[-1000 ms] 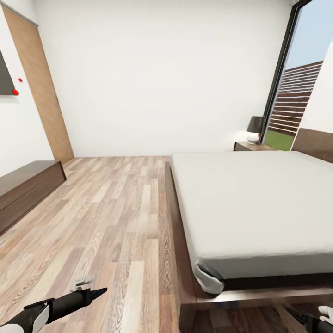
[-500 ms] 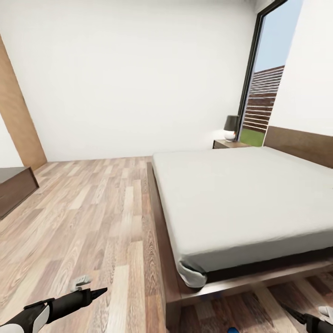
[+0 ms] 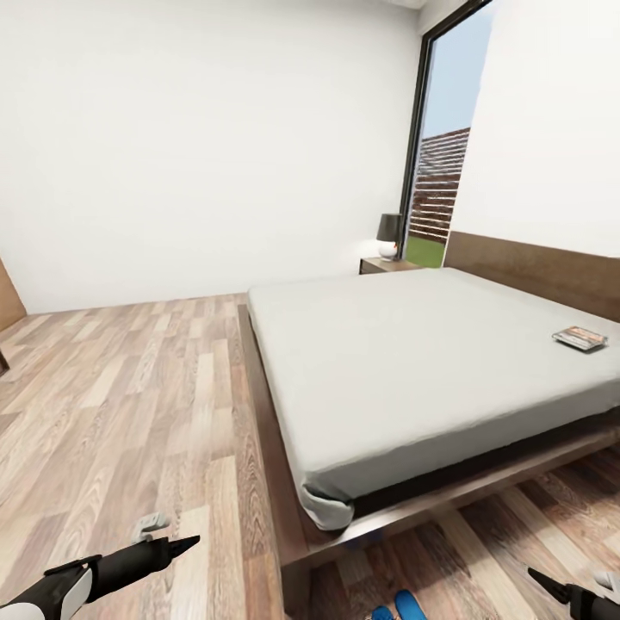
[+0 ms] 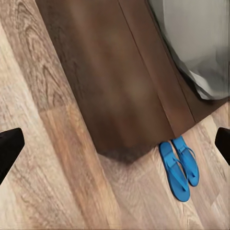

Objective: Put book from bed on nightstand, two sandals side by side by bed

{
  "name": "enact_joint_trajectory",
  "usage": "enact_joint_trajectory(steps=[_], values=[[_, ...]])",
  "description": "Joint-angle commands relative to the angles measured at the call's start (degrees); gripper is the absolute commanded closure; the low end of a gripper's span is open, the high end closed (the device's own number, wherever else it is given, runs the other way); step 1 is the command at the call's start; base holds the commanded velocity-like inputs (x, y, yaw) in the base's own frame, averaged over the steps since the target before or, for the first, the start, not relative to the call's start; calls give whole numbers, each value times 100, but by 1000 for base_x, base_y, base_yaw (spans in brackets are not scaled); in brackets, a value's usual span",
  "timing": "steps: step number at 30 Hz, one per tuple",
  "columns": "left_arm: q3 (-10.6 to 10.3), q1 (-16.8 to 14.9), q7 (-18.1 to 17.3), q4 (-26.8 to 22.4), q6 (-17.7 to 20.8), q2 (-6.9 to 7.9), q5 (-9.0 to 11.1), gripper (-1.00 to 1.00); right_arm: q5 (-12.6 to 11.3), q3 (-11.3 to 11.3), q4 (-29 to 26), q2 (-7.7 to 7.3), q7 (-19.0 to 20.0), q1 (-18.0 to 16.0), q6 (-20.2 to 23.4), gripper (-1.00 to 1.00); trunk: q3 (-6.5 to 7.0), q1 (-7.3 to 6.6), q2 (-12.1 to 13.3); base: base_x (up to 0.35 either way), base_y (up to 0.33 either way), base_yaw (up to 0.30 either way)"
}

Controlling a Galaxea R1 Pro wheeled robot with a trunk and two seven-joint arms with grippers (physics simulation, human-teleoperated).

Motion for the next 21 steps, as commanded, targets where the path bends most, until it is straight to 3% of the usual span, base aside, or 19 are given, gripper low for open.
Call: enact_joint_trajectory(steps=[1, 21], values=[[51, 0, -30, -10, 48, -1, -49, -100, 59, -49, 1, 1, 19, -7, -4, -100, -6, -1, -2, 0, 0, -282], [51, 0, -30, -10, 50, -1, -49, -100, 59, -49, 1, 1, 19, -7, -4, -100, -6, -1, -2, 0, 0, -282]])
